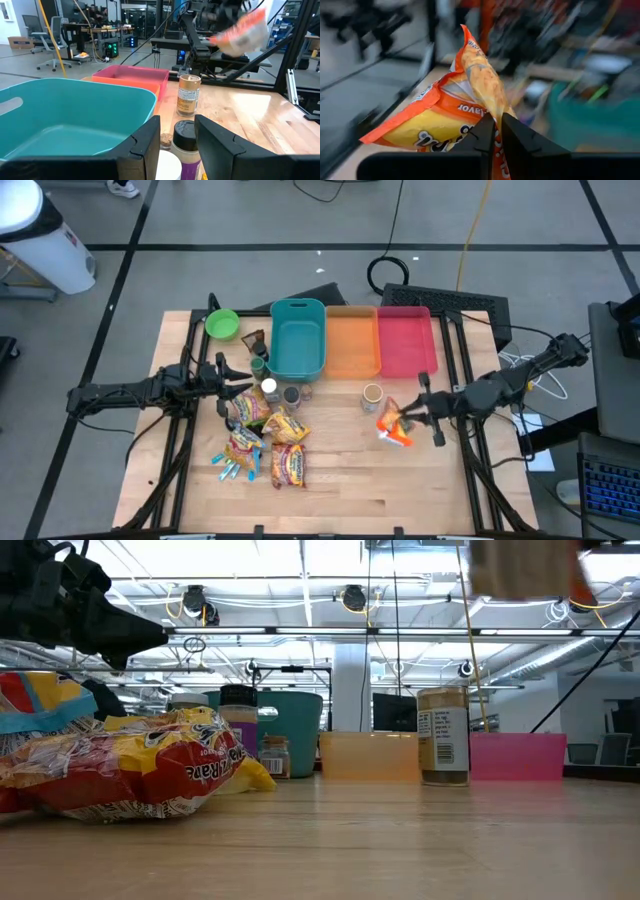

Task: Pick & Place Food Item
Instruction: Put the orange noodle pack into the red bin

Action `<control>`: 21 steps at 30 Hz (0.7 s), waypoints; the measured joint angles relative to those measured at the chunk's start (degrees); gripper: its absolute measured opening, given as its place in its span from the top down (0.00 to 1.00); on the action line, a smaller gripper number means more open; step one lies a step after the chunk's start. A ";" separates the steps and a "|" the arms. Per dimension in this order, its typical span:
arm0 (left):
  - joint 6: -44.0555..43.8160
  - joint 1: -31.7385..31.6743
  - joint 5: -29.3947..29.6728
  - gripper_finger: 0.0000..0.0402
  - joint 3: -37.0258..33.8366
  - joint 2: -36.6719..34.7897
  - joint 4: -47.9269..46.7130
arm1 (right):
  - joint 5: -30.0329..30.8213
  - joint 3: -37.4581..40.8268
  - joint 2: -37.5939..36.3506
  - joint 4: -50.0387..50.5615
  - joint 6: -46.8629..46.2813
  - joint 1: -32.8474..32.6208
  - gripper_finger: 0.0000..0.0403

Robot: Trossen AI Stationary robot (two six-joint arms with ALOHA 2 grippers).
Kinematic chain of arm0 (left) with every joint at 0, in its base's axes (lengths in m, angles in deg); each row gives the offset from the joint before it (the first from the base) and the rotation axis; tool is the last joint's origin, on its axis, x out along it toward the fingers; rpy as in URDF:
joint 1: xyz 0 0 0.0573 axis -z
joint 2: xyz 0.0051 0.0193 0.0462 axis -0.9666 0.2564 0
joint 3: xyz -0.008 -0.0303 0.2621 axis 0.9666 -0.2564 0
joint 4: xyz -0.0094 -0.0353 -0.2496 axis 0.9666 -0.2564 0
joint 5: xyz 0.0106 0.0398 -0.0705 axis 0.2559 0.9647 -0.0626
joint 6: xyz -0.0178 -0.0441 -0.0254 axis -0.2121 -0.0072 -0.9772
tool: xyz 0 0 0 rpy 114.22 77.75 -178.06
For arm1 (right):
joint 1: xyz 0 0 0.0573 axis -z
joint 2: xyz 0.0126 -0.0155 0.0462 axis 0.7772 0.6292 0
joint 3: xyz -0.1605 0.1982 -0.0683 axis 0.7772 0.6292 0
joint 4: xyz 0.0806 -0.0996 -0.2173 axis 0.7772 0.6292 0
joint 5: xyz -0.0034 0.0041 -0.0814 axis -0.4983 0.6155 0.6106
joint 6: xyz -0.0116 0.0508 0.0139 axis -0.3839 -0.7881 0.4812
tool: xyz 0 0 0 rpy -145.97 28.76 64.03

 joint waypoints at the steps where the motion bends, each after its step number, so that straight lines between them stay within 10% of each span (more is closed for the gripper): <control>1: 0.00 0.01 0.01 0.68 0.00 -0.01 0.00 | 2.40 -0.02 -0.04 -2.41 2.09 0.00 0.95; 11: 0.00 0.01 0.01 0.68 0.00 0.00 0.00 | 28.98 -0.02 0.77 -22.61 26.72 6.00 0.95; 21: 0.00 0.01 0.00 0.68 0.00 -0.01 0.00 | 29.39 0.21 2.30 -28.57 32.48 27.04 0.95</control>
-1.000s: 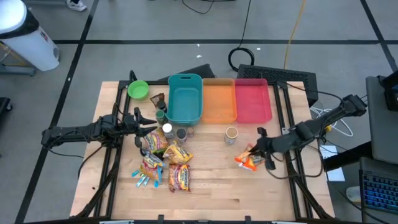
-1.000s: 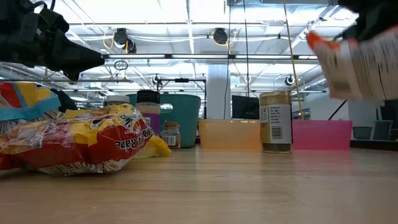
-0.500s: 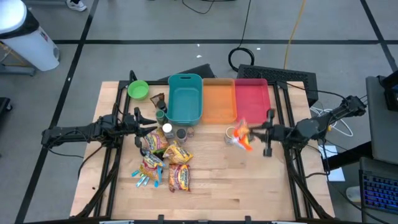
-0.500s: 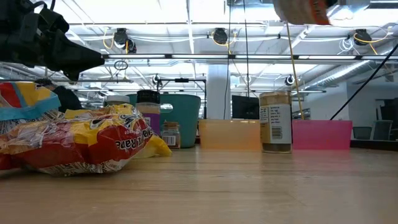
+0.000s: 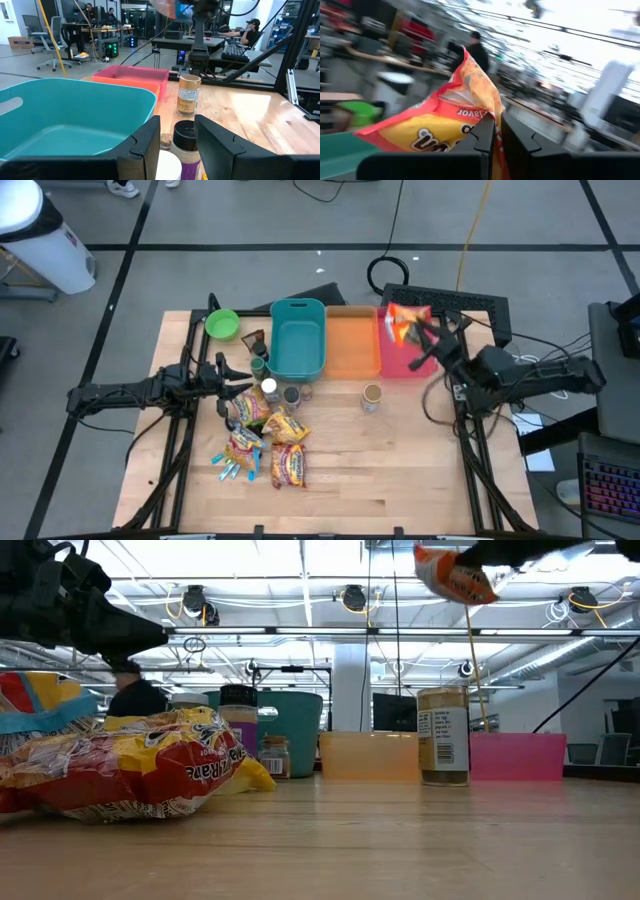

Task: Pick & Place Food Item
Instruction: Put the orange noodle pack into the red bin

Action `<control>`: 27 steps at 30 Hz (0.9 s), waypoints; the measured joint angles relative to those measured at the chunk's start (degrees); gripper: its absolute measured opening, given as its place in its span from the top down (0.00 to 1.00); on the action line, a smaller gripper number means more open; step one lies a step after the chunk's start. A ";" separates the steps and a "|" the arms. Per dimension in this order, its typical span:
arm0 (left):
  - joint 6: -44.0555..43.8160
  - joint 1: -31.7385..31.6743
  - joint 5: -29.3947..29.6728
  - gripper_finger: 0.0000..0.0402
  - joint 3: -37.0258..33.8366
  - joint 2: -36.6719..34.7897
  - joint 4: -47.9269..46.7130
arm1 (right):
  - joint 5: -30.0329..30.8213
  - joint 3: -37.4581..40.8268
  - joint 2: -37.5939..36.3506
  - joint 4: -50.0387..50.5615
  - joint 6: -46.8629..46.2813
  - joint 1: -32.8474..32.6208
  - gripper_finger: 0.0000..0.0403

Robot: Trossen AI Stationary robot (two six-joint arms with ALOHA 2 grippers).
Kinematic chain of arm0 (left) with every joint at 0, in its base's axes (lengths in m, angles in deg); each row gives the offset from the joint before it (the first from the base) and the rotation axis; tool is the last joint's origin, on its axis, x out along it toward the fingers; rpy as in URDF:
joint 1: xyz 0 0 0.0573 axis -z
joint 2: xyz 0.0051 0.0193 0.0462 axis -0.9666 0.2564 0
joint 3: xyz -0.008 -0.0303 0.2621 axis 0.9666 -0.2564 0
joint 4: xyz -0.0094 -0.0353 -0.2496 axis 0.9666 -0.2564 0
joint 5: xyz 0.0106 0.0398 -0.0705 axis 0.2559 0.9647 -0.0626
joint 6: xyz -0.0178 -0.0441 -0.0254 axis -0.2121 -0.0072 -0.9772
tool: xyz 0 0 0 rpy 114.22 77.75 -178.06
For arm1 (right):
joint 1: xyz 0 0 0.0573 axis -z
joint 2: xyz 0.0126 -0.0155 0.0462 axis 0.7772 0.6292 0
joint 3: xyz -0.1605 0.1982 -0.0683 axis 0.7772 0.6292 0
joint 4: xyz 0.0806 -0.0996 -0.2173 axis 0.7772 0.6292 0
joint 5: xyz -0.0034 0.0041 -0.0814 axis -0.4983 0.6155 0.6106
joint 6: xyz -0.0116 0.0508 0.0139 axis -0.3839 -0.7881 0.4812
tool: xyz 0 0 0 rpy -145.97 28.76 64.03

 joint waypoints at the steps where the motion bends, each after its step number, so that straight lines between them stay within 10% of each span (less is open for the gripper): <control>1: 0.00 0.01 0.01 0.68 0.00 -0.01 0.00 | -1.58 0.41 0.46 -1.09 0.33 2.53 0.95; 12: 0.00 0.01 0.00 0.68 0.00 0.01 0.00 | -18.71 4.29 7.60 -11.08 -3.88 22.09 0.95; 27: 0.00 0.00 0.01 0.68 0.00 0.00 0.00 | -39.94 4.99 19.12 -15.90 -15.26 30.36 0.99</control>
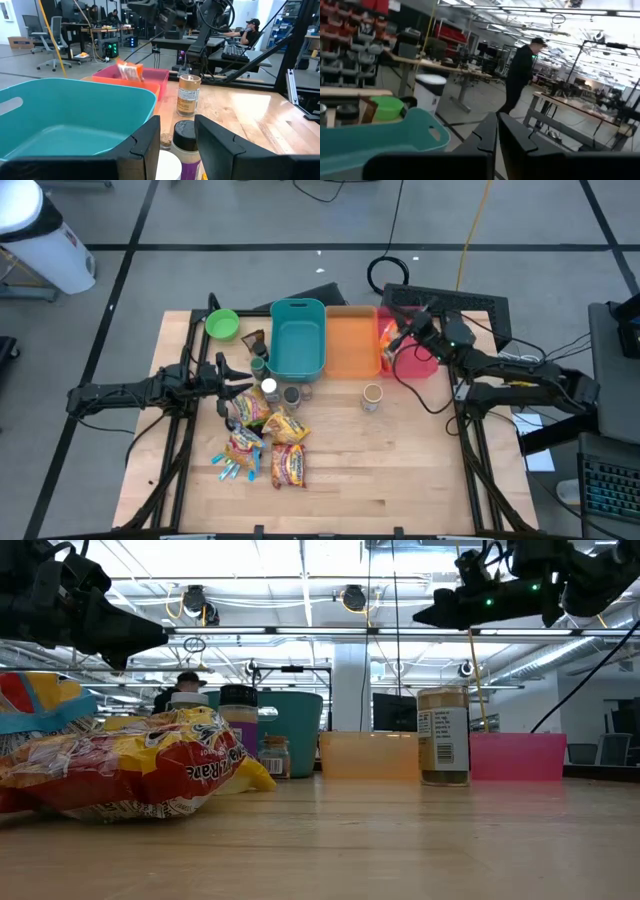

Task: Pick & Place Food Item
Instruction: Put the orange noodle pack into the red bin

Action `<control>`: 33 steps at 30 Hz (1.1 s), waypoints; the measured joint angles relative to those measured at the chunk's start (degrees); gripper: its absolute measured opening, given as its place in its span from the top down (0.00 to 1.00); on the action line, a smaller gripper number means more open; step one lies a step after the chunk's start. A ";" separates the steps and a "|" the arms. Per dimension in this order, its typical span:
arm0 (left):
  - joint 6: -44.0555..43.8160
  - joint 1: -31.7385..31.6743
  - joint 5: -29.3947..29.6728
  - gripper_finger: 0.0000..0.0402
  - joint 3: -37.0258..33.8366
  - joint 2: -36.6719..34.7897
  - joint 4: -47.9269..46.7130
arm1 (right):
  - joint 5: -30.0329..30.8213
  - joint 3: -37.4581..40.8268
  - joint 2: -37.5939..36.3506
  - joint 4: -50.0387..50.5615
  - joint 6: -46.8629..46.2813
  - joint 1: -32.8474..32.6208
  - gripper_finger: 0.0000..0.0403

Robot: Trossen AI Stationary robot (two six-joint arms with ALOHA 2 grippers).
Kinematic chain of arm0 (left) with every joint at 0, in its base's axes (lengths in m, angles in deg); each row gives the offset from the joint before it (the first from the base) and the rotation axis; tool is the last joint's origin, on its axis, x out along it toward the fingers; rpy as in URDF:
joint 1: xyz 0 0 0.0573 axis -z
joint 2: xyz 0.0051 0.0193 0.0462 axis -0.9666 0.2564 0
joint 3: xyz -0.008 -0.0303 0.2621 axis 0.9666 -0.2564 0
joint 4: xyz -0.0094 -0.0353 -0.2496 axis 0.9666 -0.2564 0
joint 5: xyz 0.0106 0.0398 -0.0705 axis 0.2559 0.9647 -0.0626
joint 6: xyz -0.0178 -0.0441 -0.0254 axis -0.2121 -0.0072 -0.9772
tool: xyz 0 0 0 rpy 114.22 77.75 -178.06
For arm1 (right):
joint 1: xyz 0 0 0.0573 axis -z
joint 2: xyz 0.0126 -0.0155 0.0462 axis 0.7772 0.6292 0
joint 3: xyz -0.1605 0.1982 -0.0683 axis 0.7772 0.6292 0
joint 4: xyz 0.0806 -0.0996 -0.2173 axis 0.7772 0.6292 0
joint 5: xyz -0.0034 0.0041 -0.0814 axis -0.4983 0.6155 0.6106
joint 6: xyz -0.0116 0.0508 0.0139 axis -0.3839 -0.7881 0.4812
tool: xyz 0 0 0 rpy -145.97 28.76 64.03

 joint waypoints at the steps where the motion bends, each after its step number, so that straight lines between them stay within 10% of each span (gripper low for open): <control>1: 0.00 0.01 -0.01 0.68 0.00 -0.01 0.00 | 0.29 0.00 0.14 -0.02 0.46 -0.02 0.99; 9: 0.00 0.00 0.00 0.68 0.00 0.01 0.00 | 1.40 0.00 -0.27 6.30 -6.89 -0.80 0.96; 19: 0.00 -0.01 0.00 0.68 0.00 0.01 0.00 | 1.37 0.00 -2.23 42.37 -20.01 2.74 0.84; 33: 0.00 -0.01 -0.01 0.68 0.00 0.01 0.00 | -11.60 0.00 5.53 51.49 -24.46 5.88 0.89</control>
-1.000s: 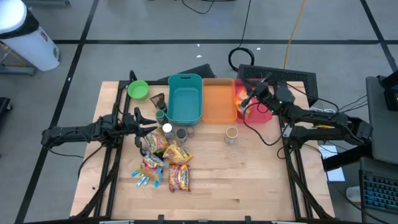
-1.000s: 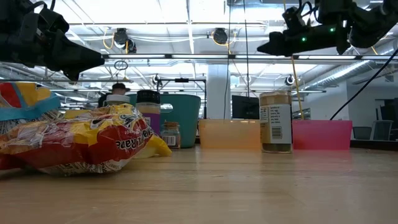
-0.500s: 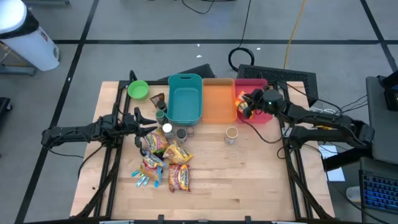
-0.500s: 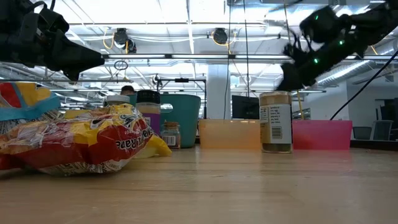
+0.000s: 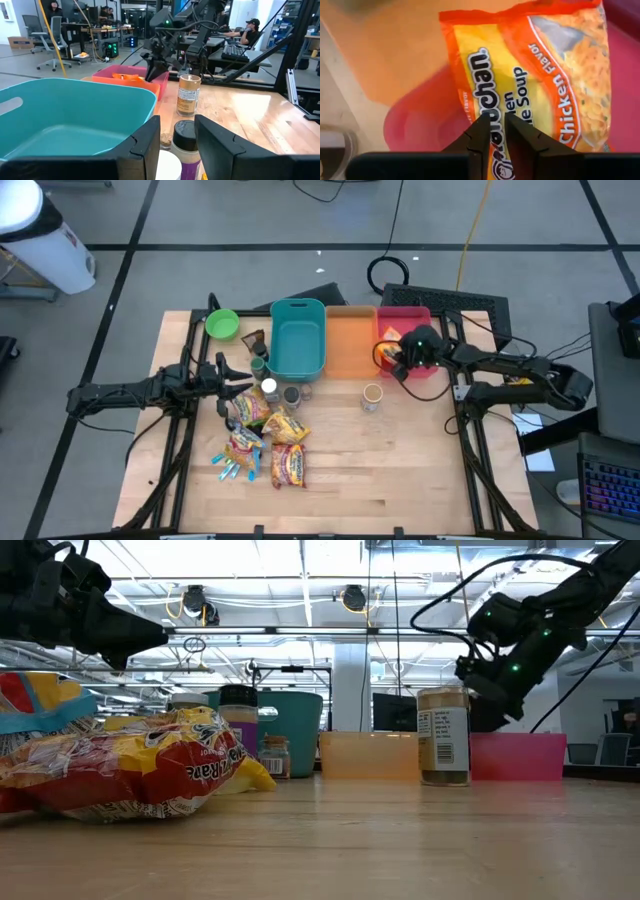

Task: Pick & Place Food Item
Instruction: Put the orange noodle pack into the red bin

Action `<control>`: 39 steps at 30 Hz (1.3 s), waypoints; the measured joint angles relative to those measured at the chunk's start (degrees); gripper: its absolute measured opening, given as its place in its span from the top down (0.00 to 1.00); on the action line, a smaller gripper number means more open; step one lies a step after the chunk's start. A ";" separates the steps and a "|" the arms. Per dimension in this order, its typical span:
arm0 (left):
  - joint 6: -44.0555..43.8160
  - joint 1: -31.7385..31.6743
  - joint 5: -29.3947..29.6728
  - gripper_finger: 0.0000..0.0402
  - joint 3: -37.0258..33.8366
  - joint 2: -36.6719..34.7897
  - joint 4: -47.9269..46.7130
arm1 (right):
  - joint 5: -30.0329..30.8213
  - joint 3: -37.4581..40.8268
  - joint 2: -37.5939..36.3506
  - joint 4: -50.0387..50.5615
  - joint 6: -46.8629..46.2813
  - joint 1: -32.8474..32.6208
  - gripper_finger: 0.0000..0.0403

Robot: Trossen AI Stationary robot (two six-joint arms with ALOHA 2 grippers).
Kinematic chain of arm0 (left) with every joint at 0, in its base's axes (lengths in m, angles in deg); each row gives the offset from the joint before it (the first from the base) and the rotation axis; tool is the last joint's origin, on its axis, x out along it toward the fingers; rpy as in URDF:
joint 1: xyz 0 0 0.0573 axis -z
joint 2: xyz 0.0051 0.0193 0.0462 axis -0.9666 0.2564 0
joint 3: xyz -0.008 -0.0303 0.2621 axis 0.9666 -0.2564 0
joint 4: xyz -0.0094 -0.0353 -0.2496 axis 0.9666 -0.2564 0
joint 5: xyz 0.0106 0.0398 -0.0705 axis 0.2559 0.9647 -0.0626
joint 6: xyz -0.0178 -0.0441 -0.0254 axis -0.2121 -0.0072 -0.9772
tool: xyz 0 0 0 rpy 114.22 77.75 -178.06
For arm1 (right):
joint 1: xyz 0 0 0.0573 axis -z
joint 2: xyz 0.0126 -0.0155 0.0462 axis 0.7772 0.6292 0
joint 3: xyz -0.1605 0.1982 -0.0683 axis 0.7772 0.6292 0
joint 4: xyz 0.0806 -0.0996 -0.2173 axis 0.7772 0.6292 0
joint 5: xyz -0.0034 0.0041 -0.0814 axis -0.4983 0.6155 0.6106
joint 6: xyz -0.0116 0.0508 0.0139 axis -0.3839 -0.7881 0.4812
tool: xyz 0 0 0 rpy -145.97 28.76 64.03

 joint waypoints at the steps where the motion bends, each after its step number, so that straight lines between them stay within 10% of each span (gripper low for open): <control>1: 0.00 0.01 0.02 0.68 0.00 0.00 0.00 | 0.53 0.00 0.07 0.44 0.06 0.00 0.90; 11: 0.00 0.00 0.00 0.68 0.00 -0.02 0.00 | 16.65 0.00 4.53 -10.27 5.52 5.63 0.98; 18: 0.00 0.02 0.00 0.68 0.00 0.01 0.00 | 15.11 0.00 3.96 -12.48 2.82 6.74 0.99; 26: 0.00 0.02 0.00 0.68 0.00 0.01 0.00 | -6.57 -0.02 -0.38 -1.42 0.48 3.67 1.00; 39: 0.00 0.02 0.02 0.68 0.00 -0.02 0.00 | 8.83 -0.02 7.84 -5.88 1.60 5.43 1.00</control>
